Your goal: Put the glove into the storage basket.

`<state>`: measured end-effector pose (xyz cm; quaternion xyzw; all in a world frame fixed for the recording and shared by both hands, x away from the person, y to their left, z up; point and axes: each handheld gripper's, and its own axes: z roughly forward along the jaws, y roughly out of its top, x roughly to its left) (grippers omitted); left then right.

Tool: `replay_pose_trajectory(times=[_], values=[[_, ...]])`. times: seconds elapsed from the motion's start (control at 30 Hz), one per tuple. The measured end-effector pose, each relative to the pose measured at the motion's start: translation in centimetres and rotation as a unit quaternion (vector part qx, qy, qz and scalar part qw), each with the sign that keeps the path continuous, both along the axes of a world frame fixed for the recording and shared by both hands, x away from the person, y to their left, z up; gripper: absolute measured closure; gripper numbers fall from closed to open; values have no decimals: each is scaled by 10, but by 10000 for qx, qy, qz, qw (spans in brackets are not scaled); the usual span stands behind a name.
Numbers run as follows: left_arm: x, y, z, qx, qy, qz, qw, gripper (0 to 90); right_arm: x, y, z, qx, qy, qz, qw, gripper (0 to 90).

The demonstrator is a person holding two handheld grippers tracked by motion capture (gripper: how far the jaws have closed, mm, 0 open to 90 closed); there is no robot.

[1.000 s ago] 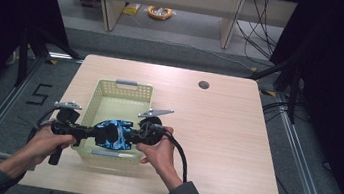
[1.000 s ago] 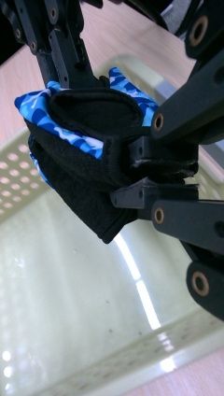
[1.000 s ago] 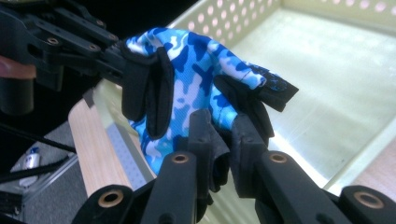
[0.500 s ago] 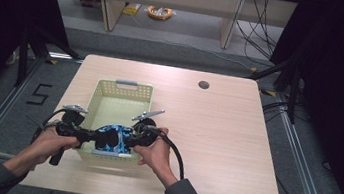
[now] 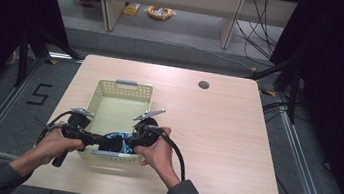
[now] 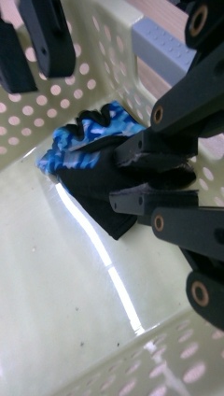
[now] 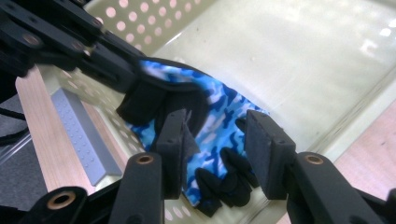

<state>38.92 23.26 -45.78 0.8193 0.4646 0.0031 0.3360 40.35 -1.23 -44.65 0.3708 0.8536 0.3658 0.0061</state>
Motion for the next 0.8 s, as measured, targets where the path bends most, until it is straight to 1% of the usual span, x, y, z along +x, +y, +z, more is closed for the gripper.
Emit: replay_pose_trajectory(times=[0.03,0.07,0.1,0.13,0.17,0.2,0.23,0.27,0.3,0.33,0.37,0.4,0.43,0.47,0.5,0.53,0.57,0.6,0.63,0.67,0.7,0.73,0.77,0.8], values=[[0,-1,0,8,-16,13,10000,770,-1,0,2,44,-59,-27,10000,598],[1,-3,-1,-75,7,67,9999,770,-2,0,4,34,-62,-46,10000,598],[1,-4,-2,-68,15,104,9999,769,-3,0,7,37,-129,-35,9999,594],[4,-2,-1,44,54,26,10000,760,-4,1,9,49,-110,-62,9999,592],[4,-3,-2,-44,48,75,10000,746,-3,0,11,152,-319,117,9993,592],[4,-3,-2,-46,36,89,9999,742,-5,0,13,151,-275,57,9995,591],[5,-4,-3,-49,51,76,9999,737,-5,0,14,204,-306,149,9992,591],[6,-3,-3,26,71,28,10000,726,-5,0,16,224,-366,171,9989,591],[6,-3,-3,41,70,58,9999,699,-6,0,18,307,-378,130,9987,590],[6,-4,-2,54,66,100,9999,691,-6,-1,20,260,-360,189,9988,588],[6,-4,-3,15,79,114,9999,690,-6,-2,21,254,-362,205,9988,585],[6,-4,-3,5,84,102,9999,686,-6,-2,21,364,-416,141,9984,582],[6,-4,-2,39,94,91,9999,675,-7,-3,22,353,-416,154,9984,580],[6,-4,-2,49,109,109,9999,646,-7,-3,23,383,-439,152,9982,575],[6,-5,-2,41,99,141,9998,620,-8,-5,25,389,-388,174,9983,571],[7,-3,-2,134,113,60,9998,607,-7,-6,26,364,-424,211,9982,569],[7,-2,-1,163,130,49,9998,592,-8,-7,27,386,-439,230,9980,566],[7,-1,1,144,95,77,9998,583,-8,-7,27,471,-461,156,9977,563],[7,-1,2,129,67,104,9998,572,-8,-11,29,484,-504,179,9974,562],[7,0,4,98,25,141,9998,568,-9,-12,31,462,-448,166,9978,560],[7,2,6,120,37,72,9999,566,-8,-15,32,493,-469,168,9975,557],[6,1,7,58,-4,193,9998,561,-9,-16,32,532,-493,114,9973,554],[6,3,9,91,-1,143,9999,554,-8,-20,33,478,-525,114,9974,553],[6,3,10,111,-21,133,9998,551,-8,-22,35,526,-487,86,9974,551]])
